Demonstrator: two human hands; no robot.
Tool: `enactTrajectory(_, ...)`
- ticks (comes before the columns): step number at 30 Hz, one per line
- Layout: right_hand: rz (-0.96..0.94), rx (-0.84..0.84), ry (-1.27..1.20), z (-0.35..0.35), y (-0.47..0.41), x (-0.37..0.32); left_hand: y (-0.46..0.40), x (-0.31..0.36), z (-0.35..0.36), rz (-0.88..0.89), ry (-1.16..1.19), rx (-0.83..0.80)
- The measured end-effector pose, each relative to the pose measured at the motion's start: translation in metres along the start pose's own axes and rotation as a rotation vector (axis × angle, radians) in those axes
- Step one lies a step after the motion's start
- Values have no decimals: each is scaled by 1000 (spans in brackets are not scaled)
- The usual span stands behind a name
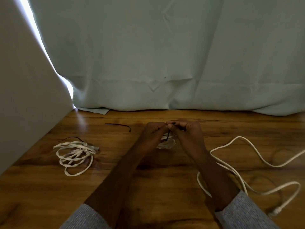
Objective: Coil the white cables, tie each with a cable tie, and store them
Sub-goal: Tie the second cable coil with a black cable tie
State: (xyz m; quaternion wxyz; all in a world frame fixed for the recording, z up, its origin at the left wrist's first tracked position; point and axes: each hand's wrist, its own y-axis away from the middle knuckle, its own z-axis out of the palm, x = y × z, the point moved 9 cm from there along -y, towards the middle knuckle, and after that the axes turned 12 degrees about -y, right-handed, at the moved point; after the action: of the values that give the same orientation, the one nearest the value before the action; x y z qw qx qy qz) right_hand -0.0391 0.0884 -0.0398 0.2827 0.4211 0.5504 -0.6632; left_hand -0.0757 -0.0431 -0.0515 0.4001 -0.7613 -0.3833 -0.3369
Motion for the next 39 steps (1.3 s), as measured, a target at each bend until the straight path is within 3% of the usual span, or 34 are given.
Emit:
enactTrajectory(6,-71,134,93,-15,-2,-3,-2,-10,-7,-71,-57,122)
enactTrajectory(9,23,163,12,-24,-5,10,0,-6,-3,-46,-30,89)
enactTrajectory(13,153,137,-173,-22,-4,21,2,11,8,64,-22,29)
enactTrajectory(19,136,64,-146,-17,-6,13,6,8,8,-82,237,-13)
enactTrajectory(24,303,133,-352,-29,-8,26,6,-4,6,-120,314,-1)
enactTrajectory(27,336,132,-265,-36,-7,31,6,-7,6,-126,285,10)
enactTrajectory(31,498,0,-190,-21,5,44,6,0,5,-85,300,25)
enactTrajectory(33,433,39,-76,-24,2,39,5,-1,-1,-67,263,68)
enactTrajectory(36,190,101,83,-30,-6,11,1,0,-13,14,145,131)
enactTrajectory(39,249,-105,30,-7,0,2,-1,-5,-23,62,77,174)
